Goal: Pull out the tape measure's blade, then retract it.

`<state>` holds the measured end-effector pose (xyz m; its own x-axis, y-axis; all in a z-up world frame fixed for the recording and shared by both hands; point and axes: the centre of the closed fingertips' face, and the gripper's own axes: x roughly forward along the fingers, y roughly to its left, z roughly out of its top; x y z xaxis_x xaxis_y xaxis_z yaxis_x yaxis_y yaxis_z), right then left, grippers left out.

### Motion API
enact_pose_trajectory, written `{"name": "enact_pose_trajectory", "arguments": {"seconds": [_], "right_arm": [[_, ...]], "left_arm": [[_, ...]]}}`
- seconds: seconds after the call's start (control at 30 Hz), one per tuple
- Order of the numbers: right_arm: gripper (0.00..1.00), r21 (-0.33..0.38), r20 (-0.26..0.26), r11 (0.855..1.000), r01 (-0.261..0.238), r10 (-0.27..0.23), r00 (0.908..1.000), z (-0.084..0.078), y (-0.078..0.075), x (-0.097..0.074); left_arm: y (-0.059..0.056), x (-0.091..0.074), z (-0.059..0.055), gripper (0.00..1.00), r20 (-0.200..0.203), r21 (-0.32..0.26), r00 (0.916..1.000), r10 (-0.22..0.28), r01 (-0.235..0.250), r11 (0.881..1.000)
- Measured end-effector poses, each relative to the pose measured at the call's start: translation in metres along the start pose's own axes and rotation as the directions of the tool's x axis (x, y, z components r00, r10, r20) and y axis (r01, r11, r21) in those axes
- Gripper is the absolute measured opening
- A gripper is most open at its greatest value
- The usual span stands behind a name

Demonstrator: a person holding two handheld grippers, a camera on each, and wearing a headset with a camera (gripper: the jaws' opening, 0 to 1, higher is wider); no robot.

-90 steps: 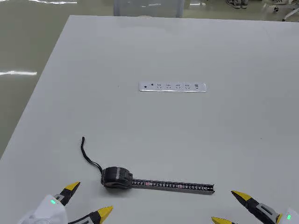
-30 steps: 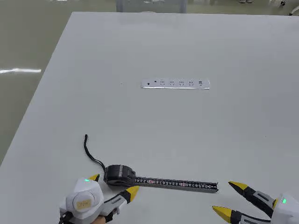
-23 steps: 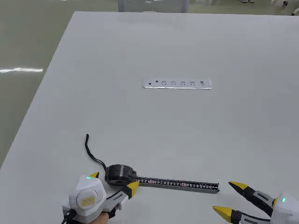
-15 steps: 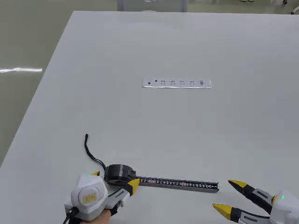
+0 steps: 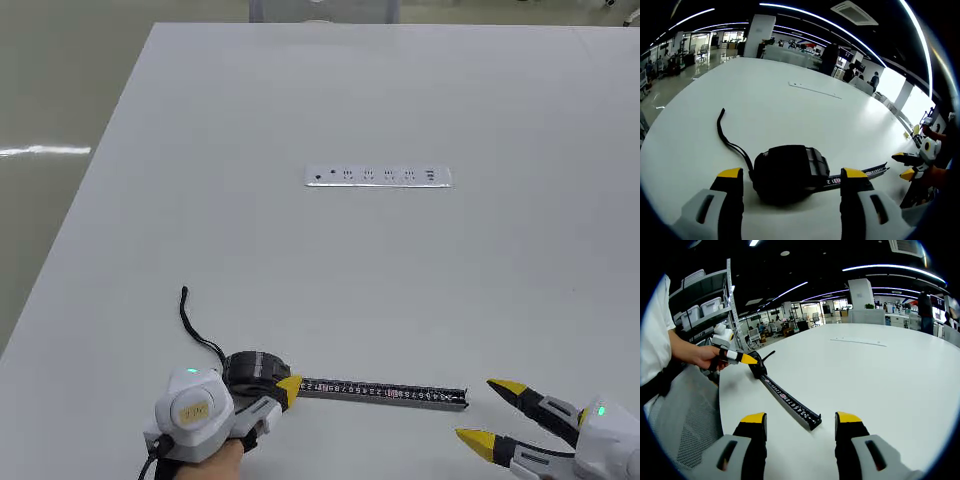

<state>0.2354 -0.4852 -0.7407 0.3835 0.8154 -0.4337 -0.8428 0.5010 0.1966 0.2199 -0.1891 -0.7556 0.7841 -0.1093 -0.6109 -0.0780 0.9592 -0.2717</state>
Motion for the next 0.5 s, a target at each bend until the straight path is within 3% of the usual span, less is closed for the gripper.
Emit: {"name": "enact_pose_trajectory", "arguments": {"seconds": [0.5], "right_arm": [[0.53, -0.006, -0.008, 1.000, -0.024, 0.024, 0.9997, -0.0026, -0.0022, 0.0076]], "left_arm": [[0.0030, 0.0072, -0.0010, 0.73, -0.005, -0.019, 0.9992, 0.039, -0.039, 0.999]]}}
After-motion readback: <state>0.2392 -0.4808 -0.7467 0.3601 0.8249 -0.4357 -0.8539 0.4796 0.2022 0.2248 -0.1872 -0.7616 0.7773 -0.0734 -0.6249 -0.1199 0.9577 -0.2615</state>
